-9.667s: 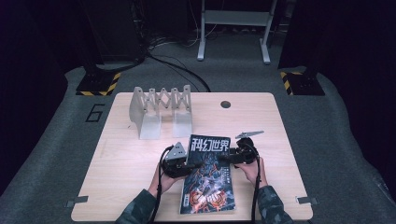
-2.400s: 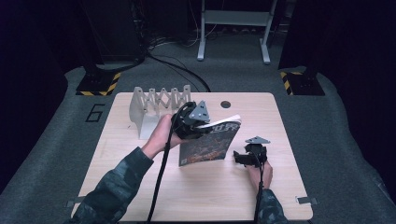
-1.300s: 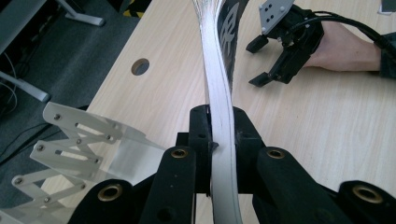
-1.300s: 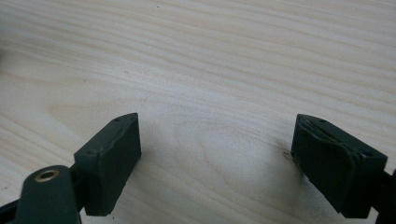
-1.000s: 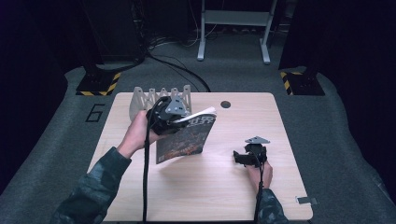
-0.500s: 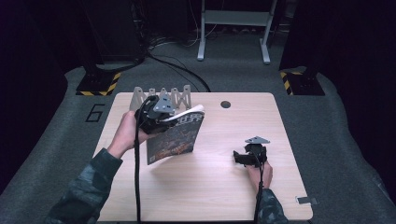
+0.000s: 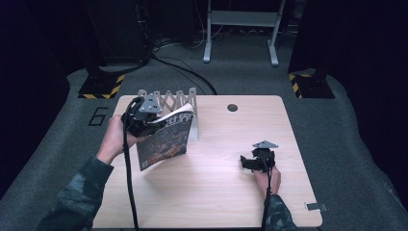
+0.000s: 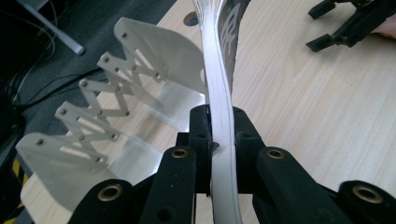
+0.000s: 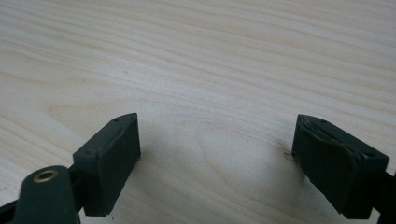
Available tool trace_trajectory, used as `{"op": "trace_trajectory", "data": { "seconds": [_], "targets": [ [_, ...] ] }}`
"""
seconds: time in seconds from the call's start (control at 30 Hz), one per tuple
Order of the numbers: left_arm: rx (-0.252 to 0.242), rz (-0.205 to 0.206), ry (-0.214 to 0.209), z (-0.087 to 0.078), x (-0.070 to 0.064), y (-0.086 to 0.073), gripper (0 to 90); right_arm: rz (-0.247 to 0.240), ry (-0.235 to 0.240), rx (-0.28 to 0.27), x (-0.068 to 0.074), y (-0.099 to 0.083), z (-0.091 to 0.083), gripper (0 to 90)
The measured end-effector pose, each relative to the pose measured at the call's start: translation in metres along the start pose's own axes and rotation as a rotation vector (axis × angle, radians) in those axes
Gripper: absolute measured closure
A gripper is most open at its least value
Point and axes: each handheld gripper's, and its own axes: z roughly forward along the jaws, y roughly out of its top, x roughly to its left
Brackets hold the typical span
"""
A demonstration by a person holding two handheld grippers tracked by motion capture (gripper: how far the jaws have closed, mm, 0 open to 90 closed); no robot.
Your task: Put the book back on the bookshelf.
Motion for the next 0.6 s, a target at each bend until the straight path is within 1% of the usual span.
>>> {"op": "trace_trajectory", "data": {
  "seconds": [0.07,0.1,0.2,0.27,0.3,0.33,0.37,0.4,0.43,0.53,0.57,0.6],
  "targets": [
    [0.007,-0.012,0.001,-0.003,0.005,-0.003,82.1,0.0,0.0,0.0,0.0,0.0,0.0,14.6],
    [0.007,-0.012,0.001,-0.003,0.005,-0.003,82.1,0.0,0.0,0.0,0.0,0.0,0.0,14.6],
    [0.008,-0.035,0.02,-0.007,0.01,-0.009,82.1,-0.002,0.001,-0.001,0.0,0.0,0.0,14.6],
    [0.012,-0.033,0.024,-0.008,0.011,-0.01,82.1,0.0,0.0,-0.001,0.0,0.0,0.0,14.6],
    [0.013,-0.043,0.024,-0.009,0.013,-0.012,82.1,-0.002,0.001,-0.002,0.0,0.0,0.0,14.6],
    [0.018,-0.047,0.038,-0.011,0.015,-0.013,82.1,-0.002,0.0,-0.002,0.0,0.0,0.0,14.6],
    [0.013,-0.06,0.044,-0.011,0.016,-0.015,82.1,-0.002,0.001,-0.002,0.0,0.0,0.0,14.6],
    [0.018,-0.058,0.05,-0.012,0.018,-0.015,82.1,-0.001,0.0,-0.002,0.0,0.0,0.0,14.6],
    [0.026,-0.067,0.053,-0.014,0.02,-0.017,82.1,-0.002,0.0,-0.002,0.0,0.0,0.0,14.6],
    [0.028,-0.079,0.068,-0.015,0.025,-0.02,82.1,-0.002,0.0,-0.002,0.0,0.0,0.0,14.6],
    [0.025,-0.095,0.076,-0.015,0.026,-0.022,82.1,-0.002,0.0,-0.002,0.0,0.0,0.0,14.7],
    [0.028,-0.095,0.081,-0.015,0.028,-0.023,82.1,-0.002,0.0,-0.002,0.0,0.0,0.0,14.6]
  ]
}}
